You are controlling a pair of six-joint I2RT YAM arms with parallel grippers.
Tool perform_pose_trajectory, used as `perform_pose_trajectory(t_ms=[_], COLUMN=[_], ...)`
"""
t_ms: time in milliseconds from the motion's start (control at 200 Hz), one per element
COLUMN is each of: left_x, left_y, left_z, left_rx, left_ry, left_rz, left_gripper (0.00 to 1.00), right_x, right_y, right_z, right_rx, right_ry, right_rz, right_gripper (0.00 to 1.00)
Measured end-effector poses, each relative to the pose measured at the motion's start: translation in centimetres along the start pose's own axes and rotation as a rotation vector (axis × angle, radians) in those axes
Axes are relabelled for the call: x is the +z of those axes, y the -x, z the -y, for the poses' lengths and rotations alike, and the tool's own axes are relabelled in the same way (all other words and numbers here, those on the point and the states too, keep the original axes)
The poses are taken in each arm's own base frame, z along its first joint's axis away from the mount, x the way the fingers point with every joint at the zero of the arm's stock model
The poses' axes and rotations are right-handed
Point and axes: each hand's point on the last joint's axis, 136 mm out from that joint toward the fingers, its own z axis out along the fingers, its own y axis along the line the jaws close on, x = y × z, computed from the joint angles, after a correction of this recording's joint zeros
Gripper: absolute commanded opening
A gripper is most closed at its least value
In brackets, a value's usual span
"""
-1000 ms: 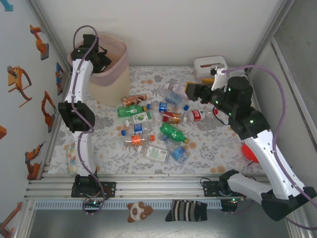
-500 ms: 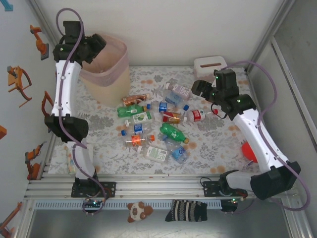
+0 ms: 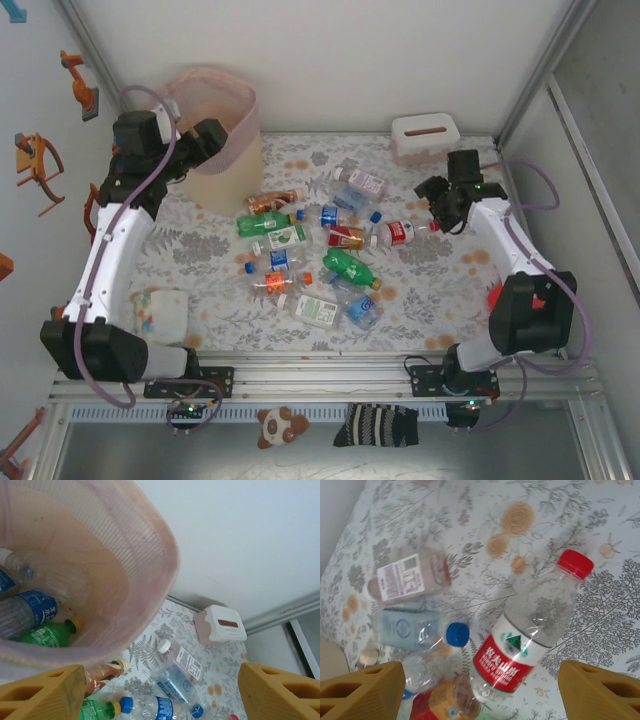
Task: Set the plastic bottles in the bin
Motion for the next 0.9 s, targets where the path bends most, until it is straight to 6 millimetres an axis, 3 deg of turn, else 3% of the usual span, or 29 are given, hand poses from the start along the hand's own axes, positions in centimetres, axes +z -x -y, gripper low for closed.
perform_pose_trajectory(t_ms=[180,275,426,621,901], left_x=[-1.1,-1.5,-2.4,-3.2,-3.7], left_y=[-1.5,-4.1,-8.1,-8.2,-9.3], left_z=[2.9,4.3,4.9,6.2,7.5], left_rx=[0.1,0.17,0.249,0.276,0.294], left_ry=[-0.119,-0.177,-0.231,-0.274,-0.317], left_rz=[-0.001,-0.039,-0.093,-0.077,-0.087], left_gripper=[0.78,0.78,0.79,0.79,0.79], right_x=[1.6,2.7,4.9,6.8,8.2], right_y=[1.6,1.5,0.6,-0.1,0.5], right_z=[2.2,3.0,4.6,6.8,7.9], right_rx=[0.14,0.174,0.213,0.291,0.342], right_ry=[-0.037,-0.065,-0.109,-0.15,-0.154], right_rz=[-0.035,-0.057,-0.098,-0.149,-0.17], right_gripper=[0.74,0.68,0.64,0.62,0.61])
